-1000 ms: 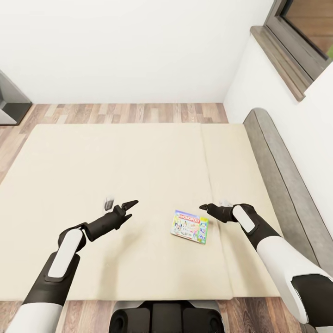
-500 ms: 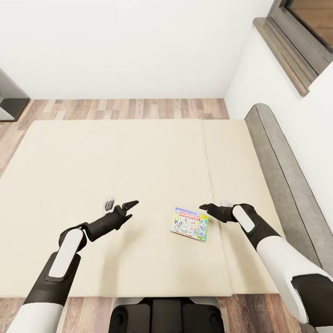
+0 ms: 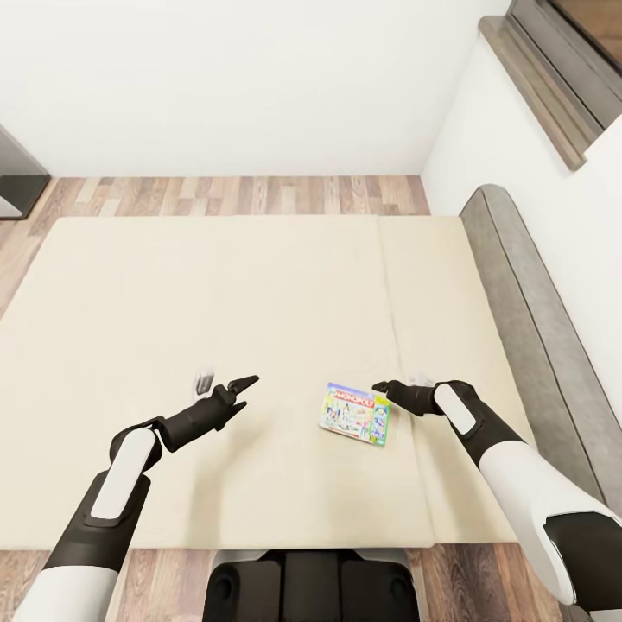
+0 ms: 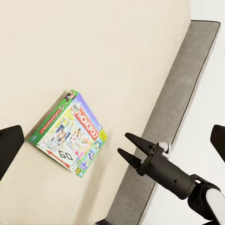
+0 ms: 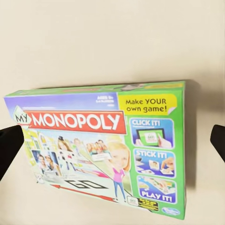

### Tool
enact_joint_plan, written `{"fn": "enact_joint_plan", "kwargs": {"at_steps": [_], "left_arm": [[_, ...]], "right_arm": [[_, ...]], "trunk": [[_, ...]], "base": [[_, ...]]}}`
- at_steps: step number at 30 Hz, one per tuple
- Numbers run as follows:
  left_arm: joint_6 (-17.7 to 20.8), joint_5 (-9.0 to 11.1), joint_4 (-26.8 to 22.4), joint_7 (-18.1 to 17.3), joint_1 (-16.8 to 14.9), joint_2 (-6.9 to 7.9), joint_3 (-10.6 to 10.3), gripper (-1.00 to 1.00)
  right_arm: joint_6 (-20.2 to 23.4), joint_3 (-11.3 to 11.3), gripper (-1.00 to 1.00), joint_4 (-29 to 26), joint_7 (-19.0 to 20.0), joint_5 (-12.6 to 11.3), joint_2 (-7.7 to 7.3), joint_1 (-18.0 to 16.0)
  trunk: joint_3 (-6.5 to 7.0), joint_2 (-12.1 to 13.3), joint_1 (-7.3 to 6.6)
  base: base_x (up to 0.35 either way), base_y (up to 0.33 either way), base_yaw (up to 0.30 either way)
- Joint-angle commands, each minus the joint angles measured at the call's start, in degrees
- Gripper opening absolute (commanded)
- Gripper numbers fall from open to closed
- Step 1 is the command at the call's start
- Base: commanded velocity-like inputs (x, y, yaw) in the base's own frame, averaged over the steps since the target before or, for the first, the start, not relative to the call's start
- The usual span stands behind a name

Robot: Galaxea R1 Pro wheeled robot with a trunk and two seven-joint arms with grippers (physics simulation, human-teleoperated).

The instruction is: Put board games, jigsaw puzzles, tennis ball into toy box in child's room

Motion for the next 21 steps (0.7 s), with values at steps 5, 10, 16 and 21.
{"fn": "enact_joint_plan", "kwargs": {"at_steps": [5,10,16,21], "left_arm": [[0.3,-0.3,0.0,-0.3,0.0,0.00,0.1,1.00],[0.3,-0.3,0.1,-0.3,0.0,0.02,0.1,1.00],[0.3,-0.3,0.1,-0.2,0.0,-0.01,0.0,1.00],[0.2,-0.4,0.2,-0.2,0.0,-0.03,0.0,1.00]], "right_arm": [[0.1,0.3,1.00,0.0,0.3,0.2,-0.06,0.0],[0.2,0.3,1.00,-0.1,0.6,0.2,-0.03,-0.1],[0.2,0.2,1.00,-0.3,1.0,0.2,-0.02,-0.7],[0.0,0.1,1.00,-1.0,1.2,0.2,-0.04,-1.5]], "trunk": [[-0.53,-0.1,0.03],[-1.00,-0.1,0.03],[-1.56,-0.1,0.03],[-2.01,-0.1,0.03]], "base": [[0.000,0.000,0.000],[0.000,0.000,0.000],[0.000,0.000,0.000],[0.000,0.000,0.000]]}}
